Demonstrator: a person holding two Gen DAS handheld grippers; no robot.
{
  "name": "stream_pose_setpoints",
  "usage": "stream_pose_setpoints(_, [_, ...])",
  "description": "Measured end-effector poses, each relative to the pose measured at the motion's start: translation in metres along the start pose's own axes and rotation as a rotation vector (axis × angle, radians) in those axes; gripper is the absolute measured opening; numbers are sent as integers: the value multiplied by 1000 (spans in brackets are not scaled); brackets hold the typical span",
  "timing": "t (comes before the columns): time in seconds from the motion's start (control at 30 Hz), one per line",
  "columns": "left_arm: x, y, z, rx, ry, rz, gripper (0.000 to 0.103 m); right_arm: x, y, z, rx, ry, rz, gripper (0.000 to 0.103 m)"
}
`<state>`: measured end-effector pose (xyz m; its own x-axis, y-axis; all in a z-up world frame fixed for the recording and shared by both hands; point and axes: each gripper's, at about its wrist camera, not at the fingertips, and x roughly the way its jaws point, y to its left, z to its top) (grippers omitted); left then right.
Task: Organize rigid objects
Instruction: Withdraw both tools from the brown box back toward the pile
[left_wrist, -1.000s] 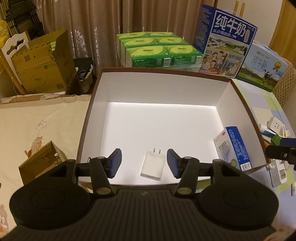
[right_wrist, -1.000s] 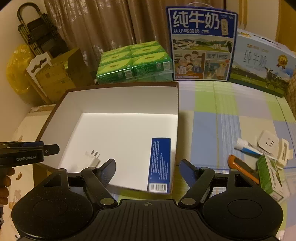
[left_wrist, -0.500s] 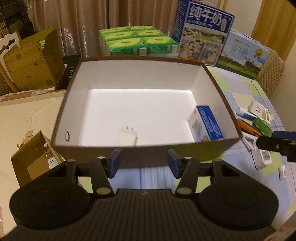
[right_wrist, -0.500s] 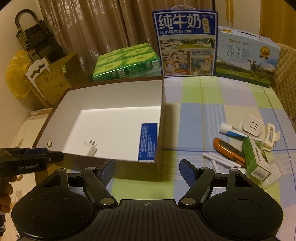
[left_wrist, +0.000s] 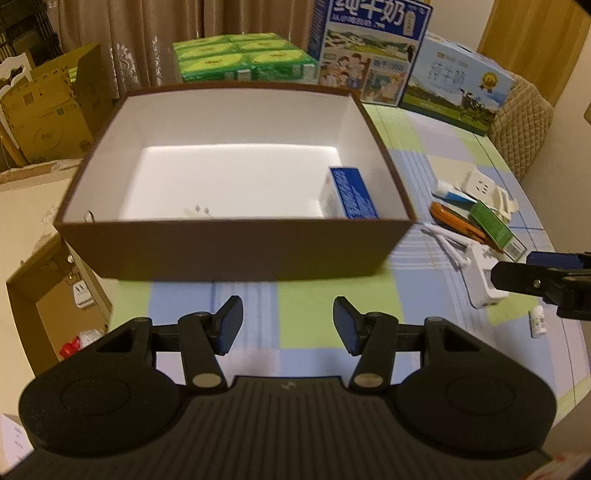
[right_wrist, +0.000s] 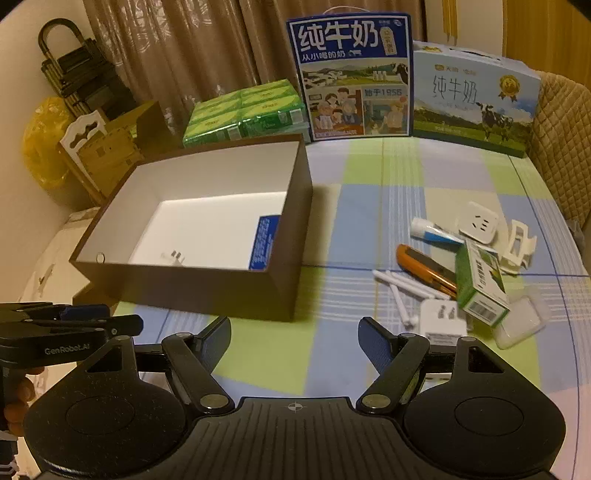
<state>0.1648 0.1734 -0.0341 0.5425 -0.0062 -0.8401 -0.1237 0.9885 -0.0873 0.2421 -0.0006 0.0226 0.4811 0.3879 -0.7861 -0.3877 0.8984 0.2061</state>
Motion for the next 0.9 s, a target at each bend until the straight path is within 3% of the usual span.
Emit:
stream_pose_setpoints(0.3, [5, -48, -22, 35, 52, -28, 50, -19, -33, -23, 8, 31, 5, 73])
stream_pose_setpoints(0.9, [21, -137, -22, 164, 80, -102, 50, -58, -117, -61, 137, 34, -71, 73])
